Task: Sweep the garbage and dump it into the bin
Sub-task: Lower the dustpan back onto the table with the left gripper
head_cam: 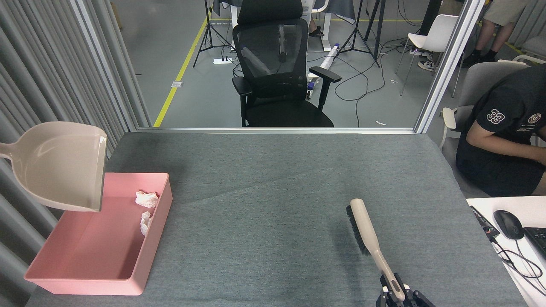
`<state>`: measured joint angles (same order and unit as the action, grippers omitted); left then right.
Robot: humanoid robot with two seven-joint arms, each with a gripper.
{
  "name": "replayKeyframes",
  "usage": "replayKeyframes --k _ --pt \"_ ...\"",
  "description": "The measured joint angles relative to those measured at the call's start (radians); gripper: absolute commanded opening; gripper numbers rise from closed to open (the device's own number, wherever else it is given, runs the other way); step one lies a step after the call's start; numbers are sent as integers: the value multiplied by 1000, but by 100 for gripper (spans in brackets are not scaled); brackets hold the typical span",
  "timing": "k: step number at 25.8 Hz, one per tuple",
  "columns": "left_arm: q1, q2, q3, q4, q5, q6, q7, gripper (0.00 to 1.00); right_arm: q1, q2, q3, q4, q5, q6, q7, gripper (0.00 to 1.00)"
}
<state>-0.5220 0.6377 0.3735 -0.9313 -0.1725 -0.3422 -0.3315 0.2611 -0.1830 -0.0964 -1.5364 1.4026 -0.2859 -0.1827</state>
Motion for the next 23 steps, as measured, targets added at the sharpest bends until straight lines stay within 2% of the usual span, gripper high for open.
replayKeyframes --k 4,6,10,13,16,19,23 --pt "94 -103 -51 -218 99 138 -20 10 1 -3 -5 -5 -1 0 0 5" --pt "148 -196 -68 -324 81 169 -4 10 1 -5 -7 -6 -2 3 -2 5" --pt "222 -438 -81 -459 -69 187 13 10 0 -11 -9 -8 -3 15 0 5" --pt "243 -582 -98 -481 -141 188 26 10 0 -17 -10 -8 -3 18 4 5" --pt "259 -681 -124 -443 -218 168 36 10 -1 -22 -15 -8 -4 19 6 6" --pt "264 -740 -142 -379 -276 133 63 10 -3 -24 -20 -8 -7 19 8 6" --pt "265 -764 -173 -294 -300 107 106 10 -5 -18 -20 -8 -9 16 11 6"
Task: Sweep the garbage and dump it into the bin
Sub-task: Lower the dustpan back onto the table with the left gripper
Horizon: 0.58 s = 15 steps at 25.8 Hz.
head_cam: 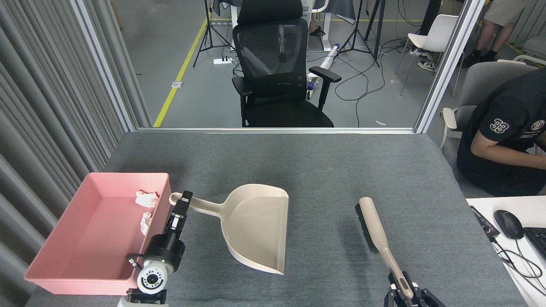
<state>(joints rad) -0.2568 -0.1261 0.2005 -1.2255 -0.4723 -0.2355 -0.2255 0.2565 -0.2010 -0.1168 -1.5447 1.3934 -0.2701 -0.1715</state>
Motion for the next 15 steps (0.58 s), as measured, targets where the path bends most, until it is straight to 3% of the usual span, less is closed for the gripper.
replayKeyframes --k 7,15 --pt "-3 -7 -7 136 7 -38 39 11 -3 3 6 -1 -1 0 1 6" --pt "-27 -7 -8 201 65 -52 102 12 -5 2 10 -1 0 -1 2 6"
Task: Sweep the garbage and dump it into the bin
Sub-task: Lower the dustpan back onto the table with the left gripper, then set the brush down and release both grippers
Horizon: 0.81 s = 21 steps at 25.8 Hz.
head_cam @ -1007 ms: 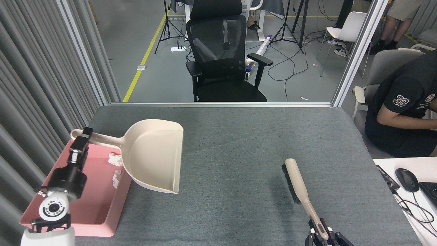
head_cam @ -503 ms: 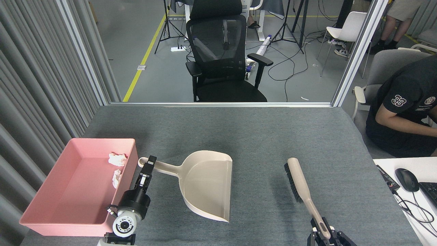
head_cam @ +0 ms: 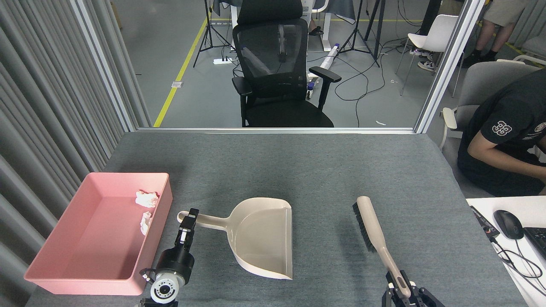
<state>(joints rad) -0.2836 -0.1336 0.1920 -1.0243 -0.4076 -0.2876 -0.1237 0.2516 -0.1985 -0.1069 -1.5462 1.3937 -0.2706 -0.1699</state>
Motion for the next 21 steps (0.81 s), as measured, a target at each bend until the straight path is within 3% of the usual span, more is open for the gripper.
replayKeyframes --k 6,8,11,14,15,21 --pt "-30 -1 19 78 5 -43 26 21 -8 3 5 1 1 0 2 6" --pt "-44 -1 38 126 2 -68 32 29 -14 4 14 2 1 0 9 6" --pt "-58 -1 53 166 1 -93 37 53 -19 6 27 2 1 1 14 7" --pt "-63 -1 55 173 -1 -99 38 90 -21 6 31 3 1 3 15 16" --pt "-63 -1 54 174 -2 -99 38 95 -21 6 32 4 1 3 15 18" --pt "-36 -2 44 144 -16 -64 20 99 -20 5 33 6 1 3 16 21"
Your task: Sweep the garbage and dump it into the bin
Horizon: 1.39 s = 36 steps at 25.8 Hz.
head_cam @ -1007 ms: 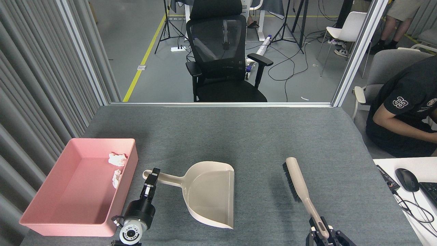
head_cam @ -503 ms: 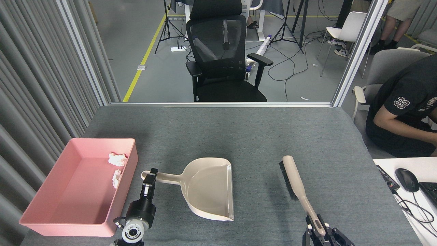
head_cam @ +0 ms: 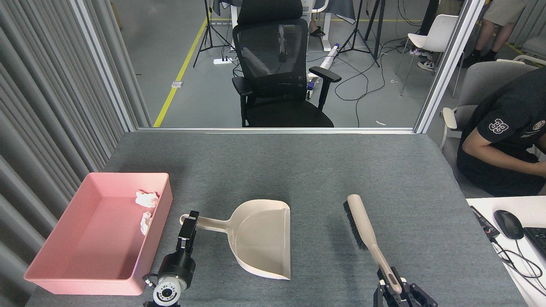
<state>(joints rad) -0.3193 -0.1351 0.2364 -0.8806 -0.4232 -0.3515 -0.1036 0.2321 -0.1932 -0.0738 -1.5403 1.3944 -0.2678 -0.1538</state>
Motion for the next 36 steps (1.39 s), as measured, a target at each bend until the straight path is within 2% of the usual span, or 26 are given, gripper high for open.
replayKeyframes --k 6,11,14,18,21,25,31,36 --pt "75 4 -40 -92 -16 41 -9 99 4 -2 0 5 0 0 0 24" --pt "181 17 -49 -269 -17 83 -15 99 2 -1 0 11 1 -1 1 32" --pt "251 26 -56 -392 -18 111 -45 99 -1 0 -1 15 2 9 7 48" --pt "319 38 -71 -521 -19 123 -89 99 -3 2 -4 17 1 27 21 84" --pt "336 40 -75 -579 -27 123 -102 99 -7 12 -4 16 0 32 27 97" --pt "344 43 -75 -635 -137 112 -112 99 -14 28 -4 -4 -1 32 28 97" --pt "347 45 -74 -763 -443 81 -94 99 -24 24 -14 -96 -4 27 30 98" --pt "368 47 -73 -830 -698 85 47 99 -89 39 -11 -104 1 63 28 98"
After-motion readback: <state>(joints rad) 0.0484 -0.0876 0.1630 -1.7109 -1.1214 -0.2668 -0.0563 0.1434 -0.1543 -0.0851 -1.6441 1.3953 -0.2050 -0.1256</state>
